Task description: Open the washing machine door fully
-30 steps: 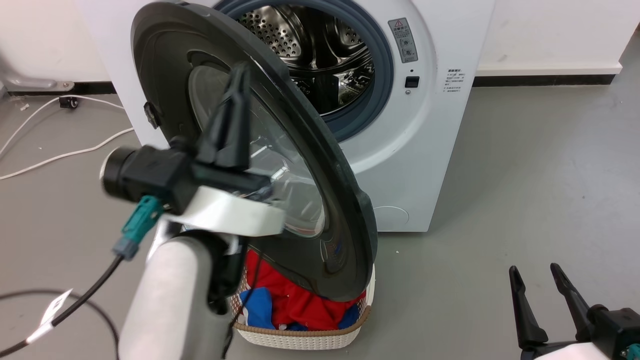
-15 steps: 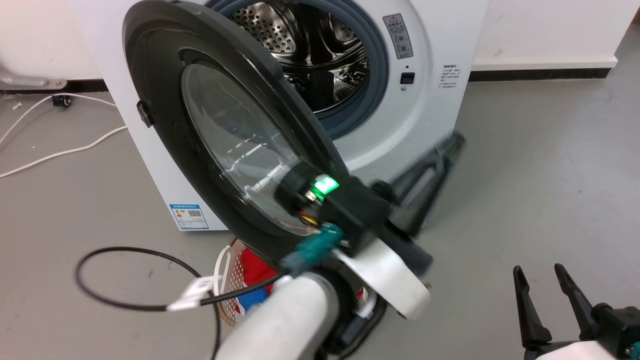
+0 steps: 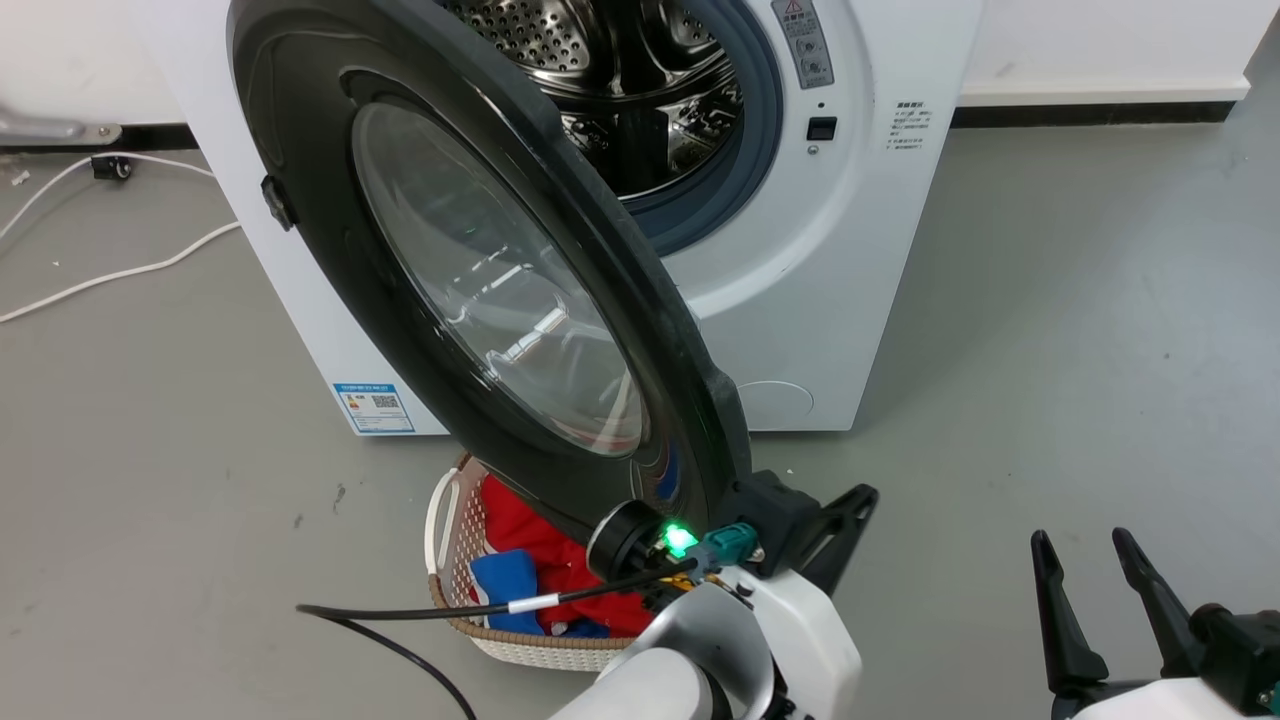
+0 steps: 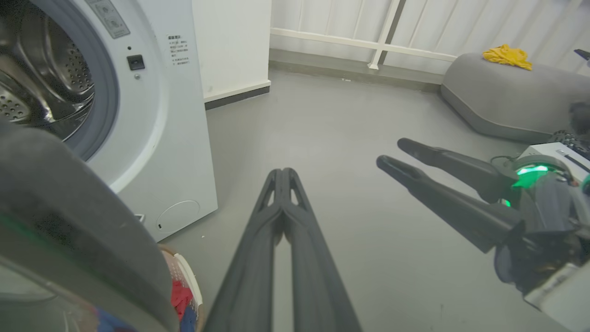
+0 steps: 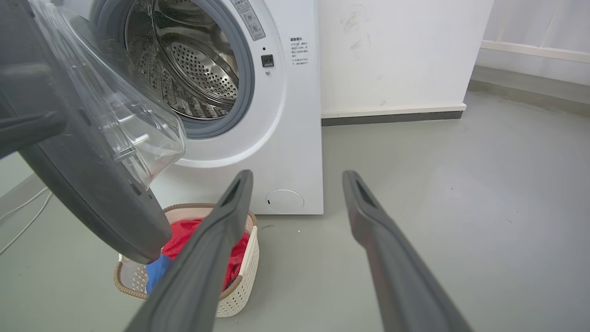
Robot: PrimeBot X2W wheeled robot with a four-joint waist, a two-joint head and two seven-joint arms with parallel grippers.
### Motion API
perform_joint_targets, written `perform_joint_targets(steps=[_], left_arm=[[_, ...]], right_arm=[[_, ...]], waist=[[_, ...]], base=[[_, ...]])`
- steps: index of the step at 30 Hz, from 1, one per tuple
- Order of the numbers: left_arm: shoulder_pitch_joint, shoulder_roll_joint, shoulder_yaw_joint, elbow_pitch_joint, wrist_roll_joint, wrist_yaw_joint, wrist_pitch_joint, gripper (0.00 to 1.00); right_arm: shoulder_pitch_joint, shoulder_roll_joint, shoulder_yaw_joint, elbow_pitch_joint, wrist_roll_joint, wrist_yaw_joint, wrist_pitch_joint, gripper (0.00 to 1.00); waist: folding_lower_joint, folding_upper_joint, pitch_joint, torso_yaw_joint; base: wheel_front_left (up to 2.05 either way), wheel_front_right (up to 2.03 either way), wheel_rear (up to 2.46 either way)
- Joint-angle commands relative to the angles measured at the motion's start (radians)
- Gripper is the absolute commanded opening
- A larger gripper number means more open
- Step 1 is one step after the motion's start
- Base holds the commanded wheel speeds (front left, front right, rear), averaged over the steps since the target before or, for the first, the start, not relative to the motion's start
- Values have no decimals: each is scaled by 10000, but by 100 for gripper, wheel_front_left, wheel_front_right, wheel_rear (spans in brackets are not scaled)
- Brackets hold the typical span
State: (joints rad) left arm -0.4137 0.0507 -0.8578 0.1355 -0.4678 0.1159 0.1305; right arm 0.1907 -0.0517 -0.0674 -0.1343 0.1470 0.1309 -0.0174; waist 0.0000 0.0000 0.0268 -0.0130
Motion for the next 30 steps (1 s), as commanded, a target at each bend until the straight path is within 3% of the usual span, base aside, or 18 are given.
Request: perform_joint_targets(steps=[1,8,20,30], left_arm=[[29,-1,82,244,-95,135,-100,0],[-348,-3,398,1185,-491,613,-679,0],[-832,27,533,2065,-1101,949,-1401,0],[-608,126,499,2132,-1342,1016,-1795,0]], right_arm=[[-197,21,-6,29,70,-3,-75,100],[-362,21,72,218,231,-3,-181,100],[-523,22,102,521,415,-3,-270,100],[-414,22,0,627,361,-1,-178,100]], waist=[[0,0,79,5],[0,0,251,-42],[0,0,352,-67],[0,0,212,319]], base=[[0,0,0],[0,0,0],[0,0,0],[0,0,0]])
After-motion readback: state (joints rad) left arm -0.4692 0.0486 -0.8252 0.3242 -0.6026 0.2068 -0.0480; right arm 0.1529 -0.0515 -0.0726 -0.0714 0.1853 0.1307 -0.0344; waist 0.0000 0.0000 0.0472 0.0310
